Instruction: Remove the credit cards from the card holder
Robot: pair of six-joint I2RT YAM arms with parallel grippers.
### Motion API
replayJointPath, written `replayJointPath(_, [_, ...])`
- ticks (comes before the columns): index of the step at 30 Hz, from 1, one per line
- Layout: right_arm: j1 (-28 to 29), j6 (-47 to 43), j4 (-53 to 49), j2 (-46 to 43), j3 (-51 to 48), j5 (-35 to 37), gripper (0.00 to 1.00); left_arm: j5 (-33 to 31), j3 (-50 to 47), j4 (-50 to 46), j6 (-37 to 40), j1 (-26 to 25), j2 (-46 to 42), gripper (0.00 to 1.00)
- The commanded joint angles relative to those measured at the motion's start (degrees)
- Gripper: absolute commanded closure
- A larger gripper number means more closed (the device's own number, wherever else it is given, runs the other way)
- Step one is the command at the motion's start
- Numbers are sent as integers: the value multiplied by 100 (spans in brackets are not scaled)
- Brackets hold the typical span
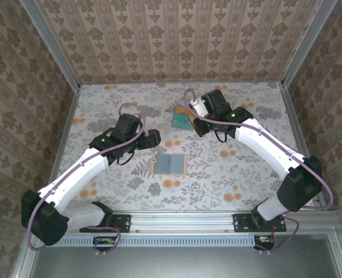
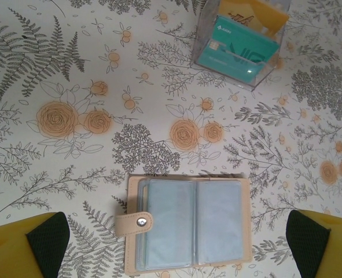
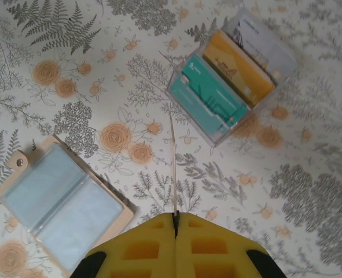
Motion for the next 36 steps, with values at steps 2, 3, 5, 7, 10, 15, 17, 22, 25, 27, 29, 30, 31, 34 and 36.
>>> replayJointPath(2, [-3, -1065, 68, 295, 578, 185, 100, -103, -185, 12, 150, -19, -223, 0])
replayJointPath(3, [-3, -1245, -24, 413, 708, 199, 100, -115, -198, -1, 157, -20, -263, 0])
replayJointPath(5, [6, -1567, -179, 646, 989, 318, 100, -84, -209, -28, 200, -20, -321, 0])
replayJointPath(7, [6, -1874, -317, 876, 1226, 386, 100, -82, -210, -80, 226, -20, -371, 0])
replayJointPath(10, [15, -2310, -482, 1266, 1597, 554, 100, -119, -224, -154, 279, -20, -464, 0])
replayJointPath(15, [24, -2883, -324, 1819, 1972, 1008, 100, -174, -248, -346, 334, 32, -641, 0])
replayJointPath(17, [24, -3061, -241, 2021, 2102, 1113, 100, -191, -244, -428, 333, 42, -716, 0])
replayJointPath(22, [-2, -3585, -41, 2477, 2302, 1425, 100, -217, -332, -560, 289, 59, -881, 0])
replayJointPath(25, [-29, -3735, 114, 2671, 2427, 1511, 100, -209, -426, -598, 247, 90, -965, 0])
replayJointPath(27, [-29, -3819, 155, 2820, 2522, 1512, 100, -169, -470, -613, 234, 124, -998, 0])
replayJointPath(29, [-16, -3870, 119, 3000, 2684, 1487, 100, -129, -461, -663, 249, 178, -999, 0])
replayJointPath(30, [-20, -3871, 106, 3089, 2756, 1473, 100, -129, -445, -678, 266, 199, -988, 0])
replayJointPath(31, [-21, -3863, 103, 3172, 2821, 1466, 100, -128, -430, -700, 279, 232, -978, 0])
replayJointPath(34, [-20, -3871, 74, 3394, 2974, 1460, 100, -98, -424, -702, 284, 295, -960, 0])
replayJointPath(36, [-20, -3887, 58, 3510, 3040, 1446, 100, -86, -420, -700, 284, 329, -946, 0])
